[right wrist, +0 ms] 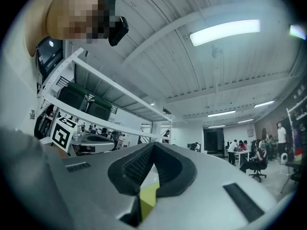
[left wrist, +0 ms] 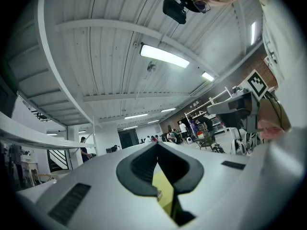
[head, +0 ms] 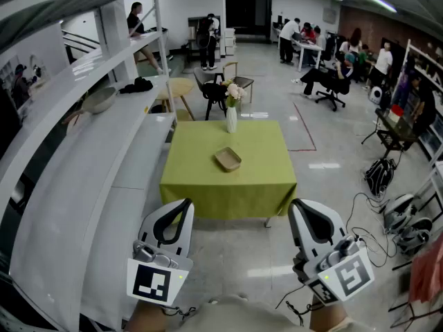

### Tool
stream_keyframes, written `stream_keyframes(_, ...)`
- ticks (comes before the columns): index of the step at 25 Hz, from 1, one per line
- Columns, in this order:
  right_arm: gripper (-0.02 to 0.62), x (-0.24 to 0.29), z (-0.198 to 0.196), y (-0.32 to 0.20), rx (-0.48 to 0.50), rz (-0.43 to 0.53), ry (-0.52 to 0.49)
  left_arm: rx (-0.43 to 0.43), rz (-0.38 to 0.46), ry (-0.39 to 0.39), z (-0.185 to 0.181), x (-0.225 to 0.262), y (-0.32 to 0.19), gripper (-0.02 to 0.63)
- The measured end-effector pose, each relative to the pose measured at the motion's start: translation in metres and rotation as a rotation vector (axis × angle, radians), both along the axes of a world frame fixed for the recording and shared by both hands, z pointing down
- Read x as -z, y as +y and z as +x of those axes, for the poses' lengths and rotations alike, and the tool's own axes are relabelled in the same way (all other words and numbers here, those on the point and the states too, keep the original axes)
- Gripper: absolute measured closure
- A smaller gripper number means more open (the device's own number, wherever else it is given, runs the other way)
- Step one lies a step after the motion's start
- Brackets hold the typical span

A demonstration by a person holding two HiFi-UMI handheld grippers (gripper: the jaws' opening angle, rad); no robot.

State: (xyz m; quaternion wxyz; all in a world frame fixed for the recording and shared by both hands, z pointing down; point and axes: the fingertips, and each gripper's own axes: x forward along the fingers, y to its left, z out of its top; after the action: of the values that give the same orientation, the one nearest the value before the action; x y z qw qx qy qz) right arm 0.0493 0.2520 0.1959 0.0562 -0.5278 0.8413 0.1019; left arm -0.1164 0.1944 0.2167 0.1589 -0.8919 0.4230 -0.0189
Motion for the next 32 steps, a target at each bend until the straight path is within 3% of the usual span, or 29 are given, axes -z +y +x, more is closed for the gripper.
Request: stream_keyframes(32,0.589,-0.044,0.070,0.011,0.046,-0.058,-0.072,0.016,-0.017,-0.043,0.073,-0.031,0.021,0.600)
